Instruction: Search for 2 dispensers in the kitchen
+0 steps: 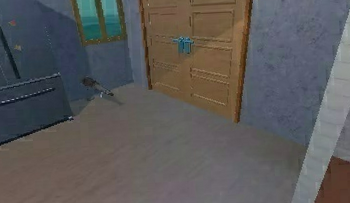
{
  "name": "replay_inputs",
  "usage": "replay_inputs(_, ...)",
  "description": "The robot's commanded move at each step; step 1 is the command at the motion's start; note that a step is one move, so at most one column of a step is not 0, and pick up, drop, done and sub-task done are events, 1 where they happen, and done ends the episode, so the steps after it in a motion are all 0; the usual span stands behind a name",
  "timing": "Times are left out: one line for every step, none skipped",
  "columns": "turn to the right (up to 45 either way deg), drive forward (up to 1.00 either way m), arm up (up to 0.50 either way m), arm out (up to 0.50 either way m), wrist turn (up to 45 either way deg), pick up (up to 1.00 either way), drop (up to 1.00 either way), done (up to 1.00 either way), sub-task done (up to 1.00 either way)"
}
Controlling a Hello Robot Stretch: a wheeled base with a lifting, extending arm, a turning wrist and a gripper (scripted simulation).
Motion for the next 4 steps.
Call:
replay_inputs(-3.0,0.0,0.0,0.0,0.0,0.0,0.0,0.0,0.0)
replay_inputs(0.0,0.5,0.0,0.0,0.0,0.0,0.0,0.0,0.0)
replay_inputs(-18.0,0.0,0.0,0.0,0.0,0.0,0.0,0.0,0.0)
replay_inputs(0.0,0.8,0.0,0.0,0.0,0.0,0.0,0.0,0.0)
